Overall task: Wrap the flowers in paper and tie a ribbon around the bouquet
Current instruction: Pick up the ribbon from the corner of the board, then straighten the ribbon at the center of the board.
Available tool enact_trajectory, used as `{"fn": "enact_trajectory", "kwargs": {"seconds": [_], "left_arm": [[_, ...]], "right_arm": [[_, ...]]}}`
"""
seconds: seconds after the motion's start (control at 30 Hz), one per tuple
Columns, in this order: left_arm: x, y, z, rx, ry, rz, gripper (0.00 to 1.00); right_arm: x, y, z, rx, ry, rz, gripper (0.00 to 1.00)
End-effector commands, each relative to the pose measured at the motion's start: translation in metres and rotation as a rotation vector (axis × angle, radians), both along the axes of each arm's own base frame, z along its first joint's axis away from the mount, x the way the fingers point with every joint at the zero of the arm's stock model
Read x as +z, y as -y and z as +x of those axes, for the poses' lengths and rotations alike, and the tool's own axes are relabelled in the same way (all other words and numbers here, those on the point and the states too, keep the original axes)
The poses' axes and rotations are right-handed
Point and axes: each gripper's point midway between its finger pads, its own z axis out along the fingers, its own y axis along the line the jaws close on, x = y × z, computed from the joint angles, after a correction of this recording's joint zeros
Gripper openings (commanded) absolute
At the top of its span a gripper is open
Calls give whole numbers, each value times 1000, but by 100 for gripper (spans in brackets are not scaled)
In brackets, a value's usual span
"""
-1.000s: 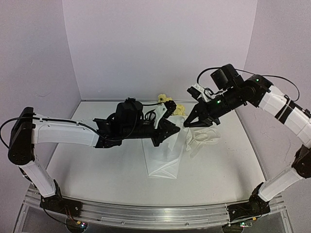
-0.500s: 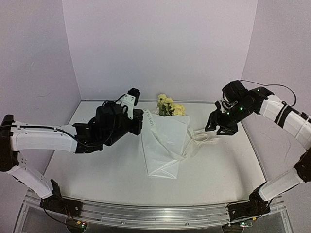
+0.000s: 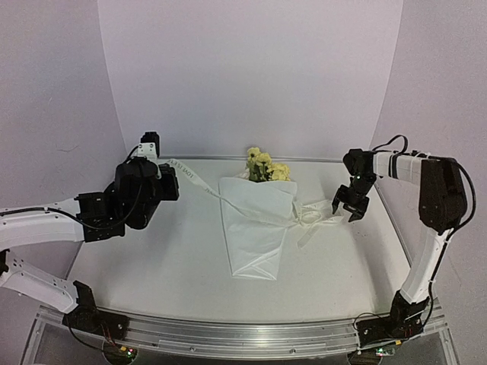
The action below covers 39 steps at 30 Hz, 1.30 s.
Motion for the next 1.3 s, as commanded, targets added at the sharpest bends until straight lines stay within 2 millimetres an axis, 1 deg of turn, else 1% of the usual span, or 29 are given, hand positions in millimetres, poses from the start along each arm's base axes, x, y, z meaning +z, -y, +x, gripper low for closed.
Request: {"fn": "enact_trajectory", "kwargs": {"seconds": [0.0,0.1,0.17,0.23,0.37,0.47,0.53,0.63,0.67,0.73,0.77,0.8,0.87,0.9,0.93,1.03,1.1,1.17,1.27], "left_arm": [[9,-28,-3,79,12,-20,0],[10,-34,-3,89,9,-11,0],[10,-37,-1,94,6,-4,0],[11,-40,0,100,6,-1,0],[9,-49,7,129,0,-1,0],[8,-56,12,151,-11,-7,0],[6,-59,15,162,-16,-2,0],[5,-64,18,179,-21,7,0],[6,-66,19,188,-20,7,0],[5,-71,21,203,-21,8,0],[6,-74,22,213,-19,5,0],[7,-78,22,224,-17,5,0],[12,-86,22,254,-8,6,0],[14,-93,22,279,-7,9,0],[16,-102,23,312,-8,16,0],[21,-137,22,445,-15,8,0],[19,-161,18,520,-29,-1,0],[18,-184,14,587,-38,-16,0],[19,-213,3,686,-38,-32,0]], "right_arm": [[2,7,33,-110,52,-19,63],[-9,12,42,-143,45,-54,68],[-14,13,46,-154,40,-60,68],[-19,14,47,-168,28,-68,66],[-30,25,33,-204,-10,-123,61],[-39,27,24,-216,-41,-134,60],[-46,27,22,-220,-56,-131,59],[-52,22,23,-221,-75,-113,48],[-53,21,23,-217,-76,-107,40],[-49,20,25,-208,-68,-100,18],[-45,22,25,-207,-60,-100,8],[-36,25,24,-201,-50,-107,0],[-13,36,17,-181,-33,-135,0],[4,48,12,-166,-18,-172,0],[17,57,5,-149,-18,-204,0],[64,85,-13,-98,25,-306,0],[92,101,-29,-42,51,-387,0],[114,112,-43,10,65,-452,0],[139,125,-67,64,64,-529,0]]}}
